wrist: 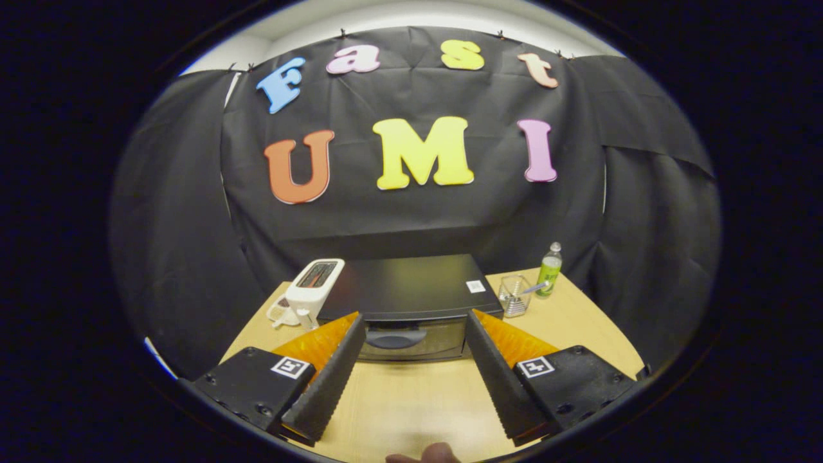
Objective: Open the toaster oven, put the food inside, and close the toaster oven door.
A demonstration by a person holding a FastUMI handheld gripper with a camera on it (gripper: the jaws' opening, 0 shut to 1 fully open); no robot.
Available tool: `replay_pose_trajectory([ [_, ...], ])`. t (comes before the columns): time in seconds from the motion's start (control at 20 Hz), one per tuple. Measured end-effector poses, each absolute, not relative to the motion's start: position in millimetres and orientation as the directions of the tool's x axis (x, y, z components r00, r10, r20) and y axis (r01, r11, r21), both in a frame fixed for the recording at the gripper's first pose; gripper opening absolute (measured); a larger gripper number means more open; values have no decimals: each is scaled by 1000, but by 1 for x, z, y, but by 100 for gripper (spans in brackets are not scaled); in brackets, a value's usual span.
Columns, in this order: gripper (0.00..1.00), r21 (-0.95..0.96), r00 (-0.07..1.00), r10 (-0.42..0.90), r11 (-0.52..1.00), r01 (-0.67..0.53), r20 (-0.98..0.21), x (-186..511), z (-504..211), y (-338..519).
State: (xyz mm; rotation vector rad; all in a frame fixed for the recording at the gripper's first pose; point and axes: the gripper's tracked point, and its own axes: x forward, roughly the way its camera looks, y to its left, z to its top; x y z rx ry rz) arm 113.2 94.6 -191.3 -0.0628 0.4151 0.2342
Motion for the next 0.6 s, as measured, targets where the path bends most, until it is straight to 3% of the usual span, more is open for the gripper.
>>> replay_pose_trajectory([
  [0.6, 100, 34, 784, 235, 964, -264, -575, 198, -306, 136],
])
